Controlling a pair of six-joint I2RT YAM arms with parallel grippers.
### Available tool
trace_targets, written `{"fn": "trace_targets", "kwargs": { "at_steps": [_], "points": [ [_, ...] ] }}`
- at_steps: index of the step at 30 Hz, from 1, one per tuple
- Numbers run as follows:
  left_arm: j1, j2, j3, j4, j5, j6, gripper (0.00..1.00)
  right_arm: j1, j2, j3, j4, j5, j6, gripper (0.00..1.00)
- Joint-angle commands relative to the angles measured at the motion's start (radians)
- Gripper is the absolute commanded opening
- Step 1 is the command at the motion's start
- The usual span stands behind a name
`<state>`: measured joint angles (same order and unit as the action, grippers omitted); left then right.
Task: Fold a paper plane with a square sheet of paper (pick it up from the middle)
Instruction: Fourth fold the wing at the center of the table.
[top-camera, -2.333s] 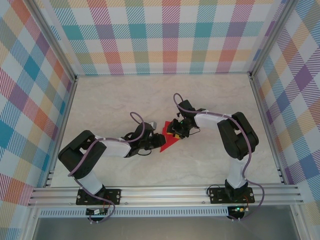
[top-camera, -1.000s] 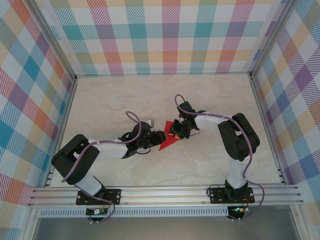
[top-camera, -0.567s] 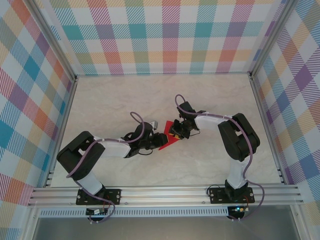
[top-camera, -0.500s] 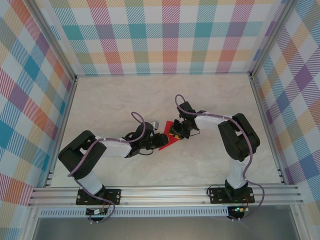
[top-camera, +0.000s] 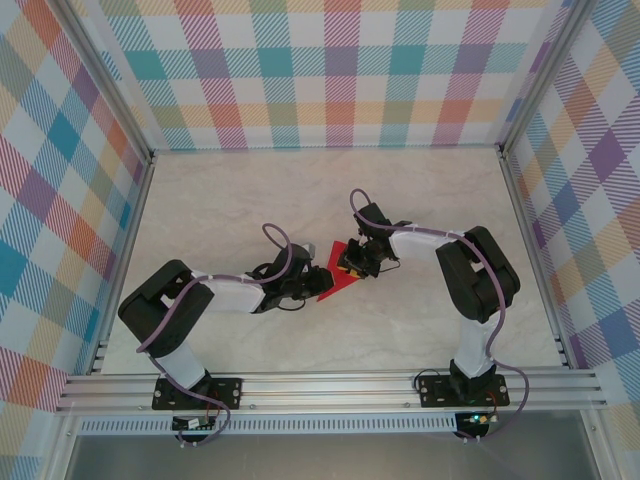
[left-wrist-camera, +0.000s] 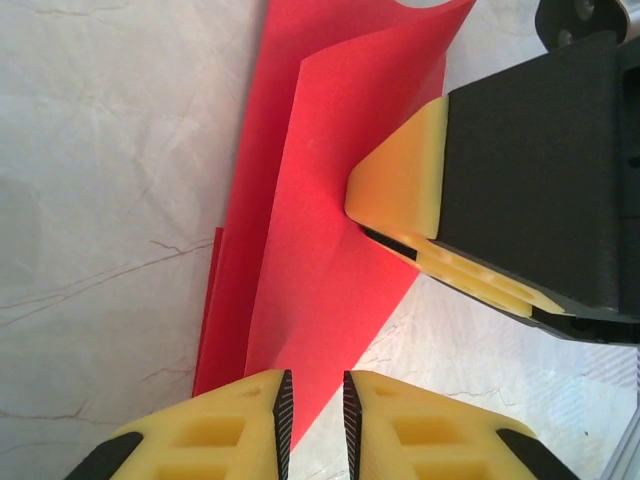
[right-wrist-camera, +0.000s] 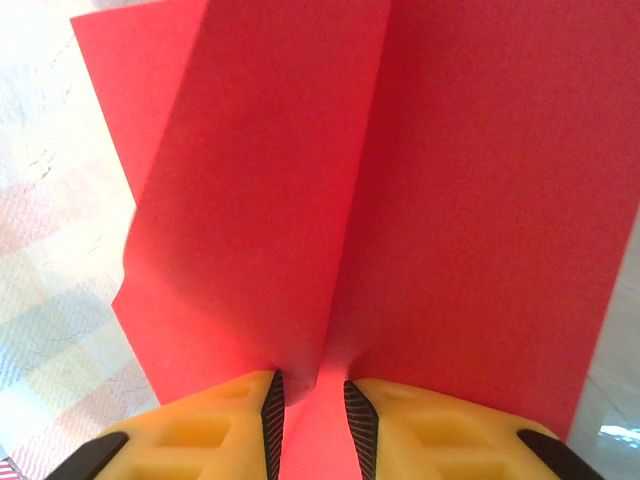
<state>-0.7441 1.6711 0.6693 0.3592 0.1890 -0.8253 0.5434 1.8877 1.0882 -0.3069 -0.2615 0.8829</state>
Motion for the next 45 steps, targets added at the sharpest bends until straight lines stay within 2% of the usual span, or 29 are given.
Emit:
{"fn": "trace_targets", "kwargs": {
  "at_steps": [1, 10, 20, 45],
  "points": [
    [-0.003, -0.003, 0.021, -0.045, -0.021, 0.009, 0.24, -0.017, 0.085, -0.069, -0.163, 0.211, 0.011, 0.29],
    [-0.004, 0.016, 0.036, -0.071, -0.005, 0.022, 0.23, -0.017, 0.086, -0.074, -0.167, 0.220, 0.014, 0.28],
    [-0.004, 0.034, 0.045, -0.092, -0.021, 0.030, 0.14, -0.018, 0.090, -0.076, -0.181, 0.239, 0.024, 0.26],
    [-0.004, 0.074, 0.063, -0.123, -0.022, 0.023, 0.10, -0.017, 0.117, -0.061, -0.212, 0.251, 0.029, 0.23]
  ]
}}
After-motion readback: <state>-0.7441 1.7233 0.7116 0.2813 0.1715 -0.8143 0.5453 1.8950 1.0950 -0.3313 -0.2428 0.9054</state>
